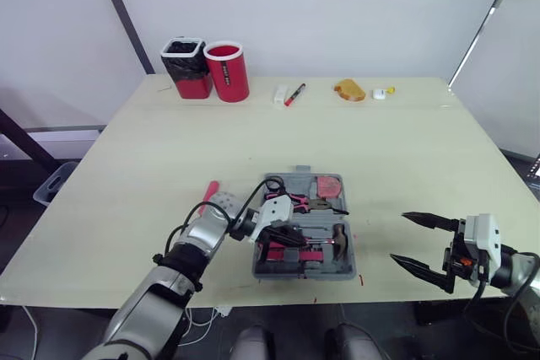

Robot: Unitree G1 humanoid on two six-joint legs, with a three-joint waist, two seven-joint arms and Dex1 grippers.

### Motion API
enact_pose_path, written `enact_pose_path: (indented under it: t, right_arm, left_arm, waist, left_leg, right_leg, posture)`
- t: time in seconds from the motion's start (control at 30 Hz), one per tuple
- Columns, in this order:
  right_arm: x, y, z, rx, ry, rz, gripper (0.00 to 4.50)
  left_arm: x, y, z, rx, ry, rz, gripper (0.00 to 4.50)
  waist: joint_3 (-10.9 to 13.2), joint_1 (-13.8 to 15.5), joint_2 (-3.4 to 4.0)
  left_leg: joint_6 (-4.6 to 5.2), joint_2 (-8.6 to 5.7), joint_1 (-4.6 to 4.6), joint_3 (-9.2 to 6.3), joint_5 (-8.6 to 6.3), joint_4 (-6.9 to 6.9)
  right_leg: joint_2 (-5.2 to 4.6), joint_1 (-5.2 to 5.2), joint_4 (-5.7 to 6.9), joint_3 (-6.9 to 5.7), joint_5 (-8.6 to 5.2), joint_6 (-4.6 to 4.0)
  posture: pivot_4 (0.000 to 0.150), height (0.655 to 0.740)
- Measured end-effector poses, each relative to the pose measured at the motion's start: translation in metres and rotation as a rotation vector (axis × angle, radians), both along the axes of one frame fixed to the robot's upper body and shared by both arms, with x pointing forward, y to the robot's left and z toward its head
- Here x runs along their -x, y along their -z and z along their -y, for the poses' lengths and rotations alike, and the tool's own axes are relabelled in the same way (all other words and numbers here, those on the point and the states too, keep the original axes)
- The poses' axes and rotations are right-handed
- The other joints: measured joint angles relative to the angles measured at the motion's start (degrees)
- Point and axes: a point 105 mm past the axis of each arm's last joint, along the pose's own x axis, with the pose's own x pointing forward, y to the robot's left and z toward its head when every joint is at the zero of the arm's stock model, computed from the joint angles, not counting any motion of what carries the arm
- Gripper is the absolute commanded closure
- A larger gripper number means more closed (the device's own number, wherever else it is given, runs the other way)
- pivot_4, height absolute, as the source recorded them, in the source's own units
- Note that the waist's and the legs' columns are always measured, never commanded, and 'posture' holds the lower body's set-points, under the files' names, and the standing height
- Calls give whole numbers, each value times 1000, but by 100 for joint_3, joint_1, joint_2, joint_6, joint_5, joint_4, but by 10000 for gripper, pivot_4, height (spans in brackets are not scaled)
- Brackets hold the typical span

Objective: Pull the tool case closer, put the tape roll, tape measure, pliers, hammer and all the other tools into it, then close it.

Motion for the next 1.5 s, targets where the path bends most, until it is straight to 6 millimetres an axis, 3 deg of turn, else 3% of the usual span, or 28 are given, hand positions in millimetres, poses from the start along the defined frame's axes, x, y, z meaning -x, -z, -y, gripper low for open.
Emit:
enact_pose_path:
  t: [0.47, 0.7, 1.03, 1.17, 1.2, 1.27, 1.43, 1.5]
  right_arm:
    - [-1, -2, 0, 0, -2, 8, 0]
    - [-1, 0, 0, -15, 8, 1, 0]
    - [5, 23, 17, -57, 117, -54, 0]
    - [7, 30, 29, -78, 183, -54, 0]
    - [8, 32, 31, -84, 196, -60, 0]
    - [10, 33, 36, -90, 221, -63, 0]
    - [18, 36, 60, -114, 335, -68, 0]
    - [23, 38, 67, -114, 368, -76, 0]
  left_arm:
    - [-7, -1, -2, 72, -68, -27, 44290]
    - [-19, -37, -11, 236, -163, 45, 44290]
    - [-26, -66, -67, 389, -450, 74, 44290]
    - [-24, -66, -98, 397, -582, 92, 35519]
    - [-23, -65, -104, 390, -612, 92, 28702]
    - [-18, -60, -117, 382, -660, 87, 24455]
    - [-1, -50, -158, 360, -809, 82, 2271]
    - [5, -48, -170, 347, -854, 86, 748]
  waist:
    - [-5, 9, 8]
    - [-4, -3, 8]
    - [-3, -16, 10]
    - [-3, -22, 11]
    - [-2, -21, 11]
    - [-1, -20, 13]
    - [-1, -17, 14]
    - [-1, -15, 14]
  left_leg:
    - [0, 0, 1, -13, 0, 0]
    - [0, 1, -6, -17, 0, -1]
    - [0, 2, -4, -17, 0, -2]
    - [0, 3, -2, -17, 0, -4]
    - [0, 3, -2, -16, 0, -4]
    - [0, 4, -2, -14, 0, -4]
    - [-1, 5, 1, -12, -1, -13]
    - [-1, 5, 3, -10, -1, -14]
  right_leg:
    - [1, 8, -3, -11, -1, -1]
    - [1, 6, -7, -15, -1, -1]
    - [-1, 6, -7, -17, -1, -1]
    - [-1, 6, -7, -17, -1, -1]
    - [-2, 6, -7, -17, -1, -2]
    - [-3, 6, -7, -17, -1, -2]
    - [-7, 6, -11, -18, -3, -3]
    - [-9, 6, -12, -17, -7, -11]
  posture:
    - [1500, 7400]
    - [1500, 7400]
    - [1500, 7400]
    - [1500, 7400]
    - [1500, 7400]
    - [1500, 7400]
    - [1500, 7400]
    - [1500, 7400]
